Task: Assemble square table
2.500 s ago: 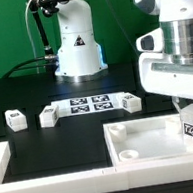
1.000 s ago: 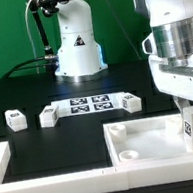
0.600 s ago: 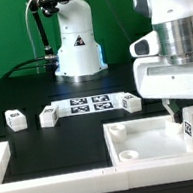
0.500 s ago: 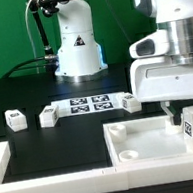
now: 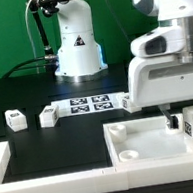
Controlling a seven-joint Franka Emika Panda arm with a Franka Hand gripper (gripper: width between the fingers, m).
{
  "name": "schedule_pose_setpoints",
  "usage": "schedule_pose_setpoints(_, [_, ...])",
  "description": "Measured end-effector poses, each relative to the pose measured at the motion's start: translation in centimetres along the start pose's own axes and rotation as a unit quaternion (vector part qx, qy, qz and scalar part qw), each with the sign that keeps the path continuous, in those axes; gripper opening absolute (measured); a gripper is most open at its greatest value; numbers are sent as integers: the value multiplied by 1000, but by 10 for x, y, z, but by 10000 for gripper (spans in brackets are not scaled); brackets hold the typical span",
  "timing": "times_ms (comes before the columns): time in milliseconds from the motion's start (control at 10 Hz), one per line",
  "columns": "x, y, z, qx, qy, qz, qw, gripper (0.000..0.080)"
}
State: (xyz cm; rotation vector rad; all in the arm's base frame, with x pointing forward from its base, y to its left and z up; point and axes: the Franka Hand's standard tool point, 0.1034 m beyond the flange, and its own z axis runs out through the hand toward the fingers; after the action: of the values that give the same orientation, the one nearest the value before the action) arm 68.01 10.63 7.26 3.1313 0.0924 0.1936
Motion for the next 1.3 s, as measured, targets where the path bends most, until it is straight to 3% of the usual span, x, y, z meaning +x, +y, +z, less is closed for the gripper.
schedule_pose_setpoints(200, [-1,2,1,0,-1,32,999,621])
schedule_pose_setpoints(400, [-1,1,1,1,-1,75,997,285])
schedule_pose_setpoints(800, [-1,4,1,-1,-1,227,974,288])
schedule_pose_setpoints(900, [-2,6,1,0,3,312,950,288])
schedule_pose_setpoints(1000, [-4,9,1,10,-10,437,899,288])
schedule_pose_setpoints(1100, [-9,7,-1,11,-51,547,835,289])
schedule_pose_setpoints(1200, [-2,8,-3,27,-64,596,800,289])
schedule_pose_setpoints(1300, [-3,10,-3,30,-70,641,764,289])
